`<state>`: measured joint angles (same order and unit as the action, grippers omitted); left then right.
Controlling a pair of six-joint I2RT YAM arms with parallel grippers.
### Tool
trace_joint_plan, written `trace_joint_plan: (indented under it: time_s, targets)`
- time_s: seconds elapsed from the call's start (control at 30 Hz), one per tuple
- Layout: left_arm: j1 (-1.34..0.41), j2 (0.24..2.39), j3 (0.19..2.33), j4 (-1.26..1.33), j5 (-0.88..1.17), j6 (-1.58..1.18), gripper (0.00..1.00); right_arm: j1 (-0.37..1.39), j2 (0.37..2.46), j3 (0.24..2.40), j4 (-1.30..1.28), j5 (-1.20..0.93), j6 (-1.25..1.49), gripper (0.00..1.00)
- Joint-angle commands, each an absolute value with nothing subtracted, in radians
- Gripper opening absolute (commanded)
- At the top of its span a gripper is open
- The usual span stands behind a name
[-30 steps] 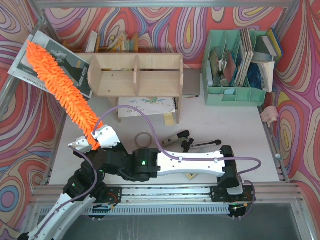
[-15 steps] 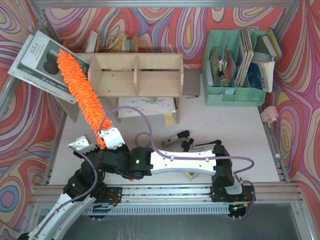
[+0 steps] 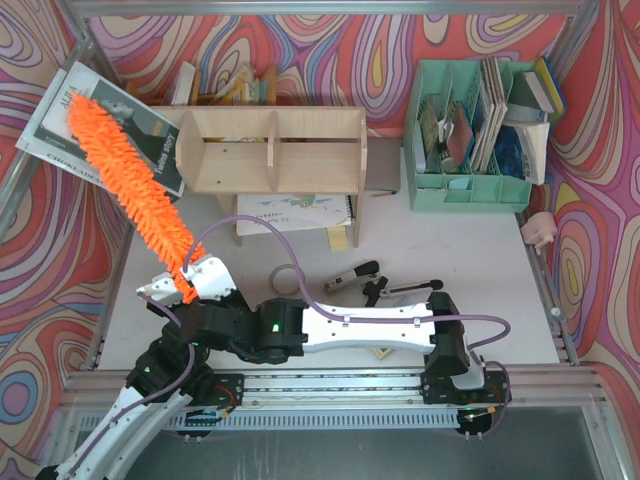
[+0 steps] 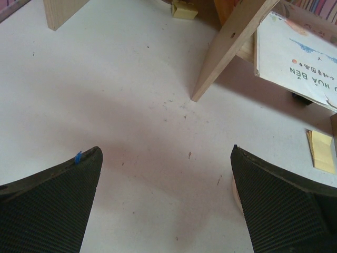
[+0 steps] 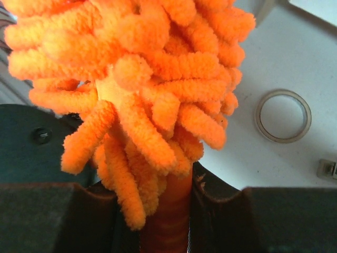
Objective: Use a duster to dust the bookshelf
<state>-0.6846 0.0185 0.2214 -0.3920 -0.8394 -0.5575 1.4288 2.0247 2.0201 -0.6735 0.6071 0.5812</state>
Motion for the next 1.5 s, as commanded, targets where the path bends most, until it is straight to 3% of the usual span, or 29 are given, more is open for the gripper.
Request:
trace_joint_plan:
  time_s: [0.0,0.37,0.8,1.2,1.47]
  targets:
    - [-0.681,0.005,0.212,-0.391,-0.859,-0.557,0.99,1.446,2.027,2.065,-0.586,0.634,0.520,0.00]
    - [-0.681,0.006,0.208,-0.386,-0.852,-0.555,0.99,1.410,2.005,1.977,-0.692,0.653,0.687,0.00]
    - [-0.681,0.005,0.207,-0.380,-0.849,-0.551,0.99,1.450,1.986,1.996,-0.479,0.637,0.454,0.00]
    - [-0.681,0.006,0.206,-0.378,-0.847,-0.549,0.98,1.382,1.974,1.946,-0.646,0.646,0.669,0.00]
    - [-0.681,0.009,0.206,-0.373,-0.844,-0.548,0.98,1.384,1.978,1.967,-0.575,0.613,0.579,0.00]
